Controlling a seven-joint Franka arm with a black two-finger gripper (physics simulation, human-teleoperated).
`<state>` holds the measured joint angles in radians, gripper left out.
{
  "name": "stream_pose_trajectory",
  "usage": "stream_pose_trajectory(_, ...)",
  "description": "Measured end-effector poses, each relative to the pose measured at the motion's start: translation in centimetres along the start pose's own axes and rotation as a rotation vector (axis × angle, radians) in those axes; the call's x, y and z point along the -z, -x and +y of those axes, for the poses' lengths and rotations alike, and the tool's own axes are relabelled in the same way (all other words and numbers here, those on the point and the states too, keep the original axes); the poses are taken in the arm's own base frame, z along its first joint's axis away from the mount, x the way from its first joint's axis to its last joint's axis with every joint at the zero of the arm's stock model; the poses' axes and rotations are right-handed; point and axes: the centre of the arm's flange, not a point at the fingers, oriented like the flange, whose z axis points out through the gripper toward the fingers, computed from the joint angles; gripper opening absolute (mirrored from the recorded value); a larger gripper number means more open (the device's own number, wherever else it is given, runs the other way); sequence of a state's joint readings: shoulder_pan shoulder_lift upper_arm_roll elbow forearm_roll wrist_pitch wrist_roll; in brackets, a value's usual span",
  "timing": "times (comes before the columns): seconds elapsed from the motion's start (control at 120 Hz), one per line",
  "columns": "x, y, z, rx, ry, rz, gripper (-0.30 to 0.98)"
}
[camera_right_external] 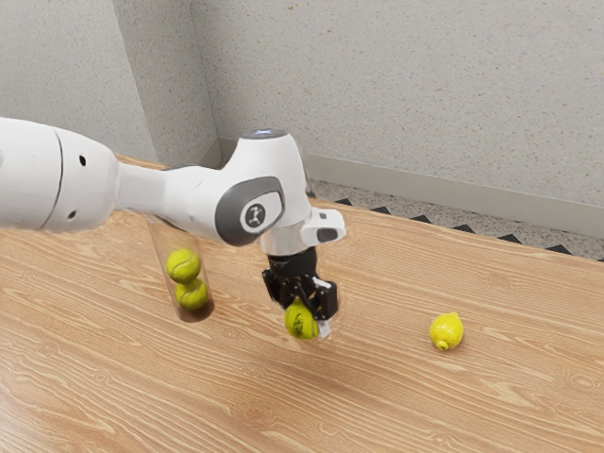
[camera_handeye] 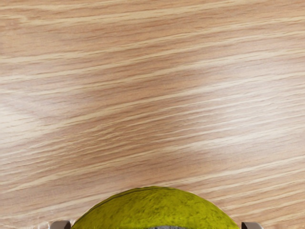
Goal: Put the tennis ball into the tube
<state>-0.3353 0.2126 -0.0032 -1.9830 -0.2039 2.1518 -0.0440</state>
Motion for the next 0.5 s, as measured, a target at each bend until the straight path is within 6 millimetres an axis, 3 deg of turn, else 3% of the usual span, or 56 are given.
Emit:
stream_pose_trajectory(0.342, 10.3, 4.1, -10.9, 0.165, -0.031, -0.062, 0.34)
stream_pose_trajectory(0.5, 13.2, 5.2, -15.4, 0.239, -0.047, -0.084, 0.35)
